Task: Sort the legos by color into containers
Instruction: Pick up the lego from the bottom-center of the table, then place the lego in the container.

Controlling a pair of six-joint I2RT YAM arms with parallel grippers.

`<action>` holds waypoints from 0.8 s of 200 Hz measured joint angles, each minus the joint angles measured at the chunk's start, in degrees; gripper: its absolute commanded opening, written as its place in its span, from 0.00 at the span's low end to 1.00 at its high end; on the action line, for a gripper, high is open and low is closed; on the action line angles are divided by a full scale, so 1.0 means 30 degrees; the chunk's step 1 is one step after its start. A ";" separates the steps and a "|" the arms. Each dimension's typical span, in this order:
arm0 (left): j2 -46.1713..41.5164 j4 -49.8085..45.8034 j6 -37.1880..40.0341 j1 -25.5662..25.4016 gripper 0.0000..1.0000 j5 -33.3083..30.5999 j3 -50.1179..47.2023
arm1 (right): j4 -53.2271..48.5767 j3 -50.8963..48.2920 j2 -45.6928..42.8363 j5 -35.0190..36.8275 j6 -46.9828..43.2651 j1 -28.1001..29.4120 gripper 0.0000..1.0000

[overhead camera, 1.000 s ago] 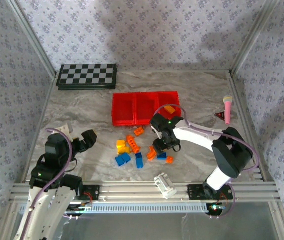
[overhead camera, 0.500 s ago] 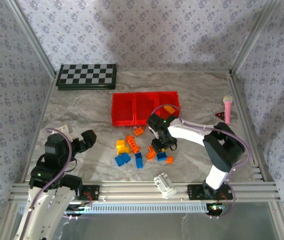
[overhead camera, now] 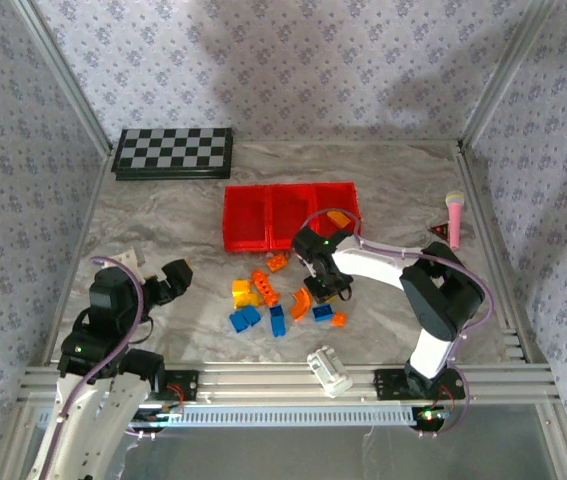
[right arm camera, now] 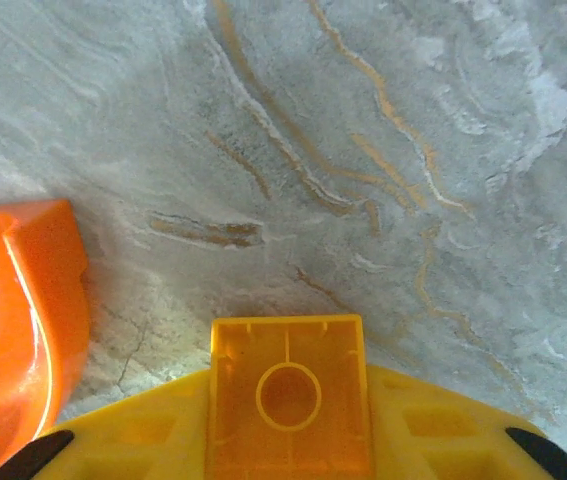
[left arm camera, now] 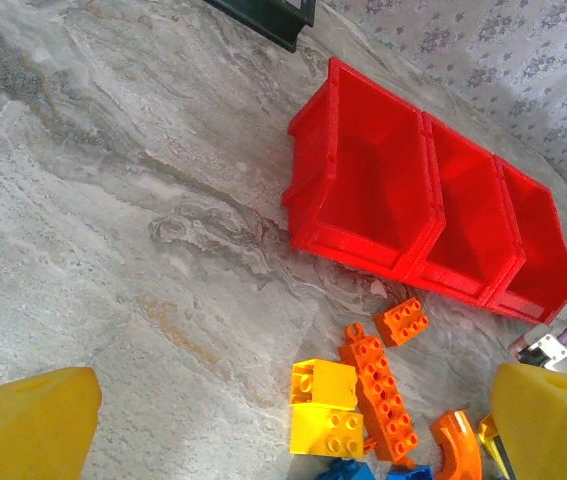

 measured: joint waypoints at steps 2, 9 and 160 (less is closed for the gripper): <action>0.0000 0.0000 0.0000 0.0000 1.00 0.0000 0.0000 | -0.0007 0.0015 -0.0007 0.0022 0.0029 0.0000 0.32; 0.0000 0.0000 -0.0007 0.0000 1.00 0.0007 0.0000 | -0.0066 0.0087 -0.0058 0.0146 0.0000 -0.0015 0.32; 0.0000 0.0153 0.0000 0.0000 1.00 0.0029 -0.0182 | -0.0597 1.1883 0.3351 -0.1224 -0.1545 -0.6965 0.28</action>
